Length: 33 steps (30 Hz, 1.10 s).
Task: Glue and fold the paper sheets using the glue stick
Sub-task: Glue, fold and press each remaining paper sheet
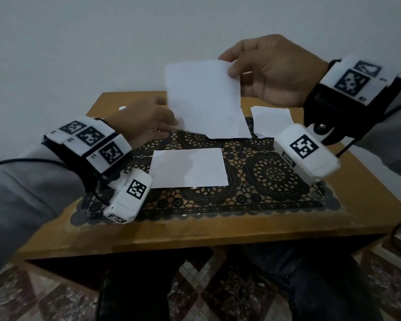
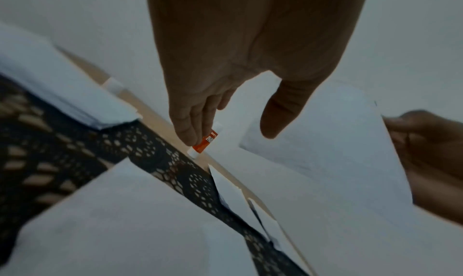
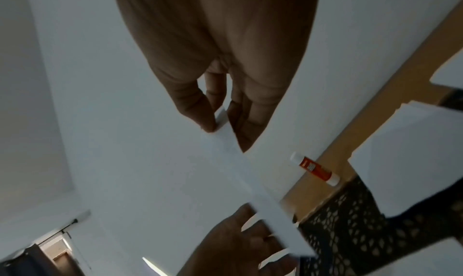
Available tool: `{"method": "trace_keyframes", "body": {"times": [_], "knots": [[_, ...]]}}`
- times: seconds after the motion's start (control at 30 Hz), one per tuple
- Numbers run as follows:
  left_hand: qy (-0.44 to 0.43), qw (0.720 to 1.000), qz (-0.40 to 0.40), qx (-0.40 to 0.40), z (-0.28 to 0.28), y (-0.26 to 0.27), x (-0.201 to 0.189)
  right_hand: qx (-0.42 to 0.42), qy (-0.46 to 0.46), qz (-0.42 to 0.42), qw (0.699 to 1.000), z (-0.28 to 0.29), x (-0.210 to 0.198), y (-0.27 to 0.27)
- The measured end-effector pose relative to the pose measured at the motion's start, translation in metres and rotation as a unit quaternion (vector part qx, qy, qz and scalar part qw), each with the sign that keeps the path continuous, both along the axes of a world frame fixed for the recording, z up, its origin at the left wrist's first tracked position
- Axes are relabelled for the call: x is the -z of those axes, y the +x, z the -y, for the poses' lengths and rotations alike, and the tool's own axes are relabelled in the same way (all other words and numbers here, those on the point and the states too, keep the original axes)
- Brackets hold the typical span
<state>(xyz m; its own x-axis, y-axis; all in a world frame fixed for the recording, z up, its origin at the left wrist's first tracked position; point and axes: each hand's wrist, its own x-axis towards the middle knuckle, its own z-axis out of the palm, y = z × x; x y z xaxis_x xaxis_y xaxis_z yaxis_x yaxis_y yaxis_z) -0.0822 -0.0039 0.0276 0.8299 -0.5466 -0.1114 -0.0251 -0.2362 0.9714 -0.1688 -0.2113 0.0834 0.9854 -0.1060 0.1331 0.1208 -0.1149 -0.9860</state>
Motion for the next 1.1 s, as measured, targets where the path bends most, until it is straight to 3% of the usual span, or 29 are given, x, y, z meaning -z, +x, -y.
{"method": "trace_keyframes", "body": {"times": [0.1, 0.2, 0.3, 0.43, 0.6, 0.83, 0.93, 1.1], "knots": [[-0.042, 0.999, -0.007, 0.005, -0.009, -0.001, 0.0, 0.034, 0.008, -0.037, 0.999, -0.002, 0.012, 0.003], [-0.018, 1.0, 0.004, 0.007, -0.019, 0.006, 0.005, 0.071, 0.042, -0.099, 0.992, -0.001, 0.032, 0.005], [0.012, 0.999, -0.035, -0.028, -0.028, 0.011, 0.013, 0.033, 0.011, -0.198, 0.98, -0.004, 0.053, 0.001], [0.061, 0.996, -0.068, -0.011, -0.034, 0.008, 0.025, 0.018, -0.026, -0.241, 0.97, -0.007, 0.071, -0.001], [0.157, 0.988, -0.002, -0.007, -0.04, 0.008, 0.038, 0.02, -0.083, -0.283, 0.955, -0.004, 0.082, 0.001], [0.332, 0.936, 0.108, 0.033, -0.039, 0.011, 0.041, 0.008, -0.206, -0.314, 0.927, -0.008, 0.091, 0.003], [0.368, 0.914, 0.162, 0.05, -0.039, 0.012, 0.044, 0.006, -0.225, -0.3, 0.927, -0.01, 0.094, 0.003], [0.384, 0.903, 0.18, 0.061, -0.039, 0.013, 0.044, 0.015, -0.25, -0.287, 0.925, -0.012, 0.096, 0.003]]}}
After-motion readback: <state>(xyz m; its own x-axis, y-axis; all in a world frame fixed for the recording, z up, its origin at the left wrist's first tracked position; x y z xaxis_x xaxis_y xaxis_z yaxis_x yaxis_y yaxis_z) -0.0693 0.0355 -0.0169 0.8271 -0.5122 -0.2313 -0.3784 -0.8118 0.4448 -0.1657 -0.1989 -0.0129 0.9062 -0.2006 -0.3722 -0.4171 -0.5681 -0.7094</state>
